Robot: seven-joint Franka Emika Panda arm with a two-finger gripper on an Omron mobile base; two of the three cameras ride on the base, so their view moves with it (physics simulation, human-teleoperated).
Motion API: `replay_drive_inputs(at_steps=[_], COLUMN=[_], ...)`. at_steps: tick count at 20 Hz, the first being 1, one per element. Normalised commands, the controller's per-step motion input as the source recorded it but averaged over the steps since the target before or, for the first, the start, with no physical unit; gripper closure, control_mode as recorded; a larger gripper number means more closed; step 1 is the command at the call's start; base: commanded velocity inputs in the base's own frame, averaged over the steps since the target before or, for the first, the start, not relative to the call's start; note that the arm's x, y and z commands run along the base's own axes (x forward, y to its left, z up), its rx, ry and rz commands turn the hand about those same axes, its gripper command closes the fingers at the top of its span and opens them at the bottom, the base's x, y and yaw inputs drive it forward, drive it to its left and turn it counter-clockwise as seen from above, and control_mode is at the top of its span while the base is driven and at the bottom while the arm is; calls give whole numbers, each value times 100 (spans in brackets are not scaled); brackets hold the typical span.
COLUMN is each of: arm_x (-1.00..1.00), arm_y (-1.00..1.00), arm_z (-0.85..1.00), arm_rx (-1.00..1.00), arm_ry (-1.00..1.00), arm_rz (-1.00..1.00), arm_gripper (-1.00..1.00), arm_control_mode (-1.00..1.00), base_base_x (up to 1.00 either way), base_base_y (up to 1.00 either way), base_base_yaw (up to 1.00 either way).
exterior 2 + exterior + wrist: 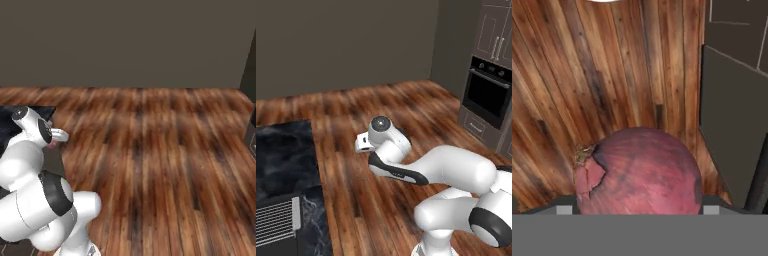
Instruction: Turn on the sink faucet. Then move the onion from the counter to the sink. Turn off the sink. Move the vegetable from the sink to the pot next to the stove. Finally move the pot to the rear right burner.
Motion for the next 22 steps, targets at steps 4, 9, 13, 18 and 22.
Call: replay_drive_inputs(at_steps=[4,9,13,18,22], arm_x=[0,0,0,0,0], arm_y=[0,0,0,0,0], arm_z=[0,0,0,0,0], arm_rx=[0,0,0,0,0], arm_ry=[0,0,0,0,0], arm_rz=[0,0,0,0,0], arm_gripper=[100,100,100,100,100], arm_control_mode=[100,100,100,100,100], base_base_x=[0,0,1,2,2], base_base_y=[-20,-24,-31,-35,-39], base_base_yaw=[-47,-44,-42,-40,-38])
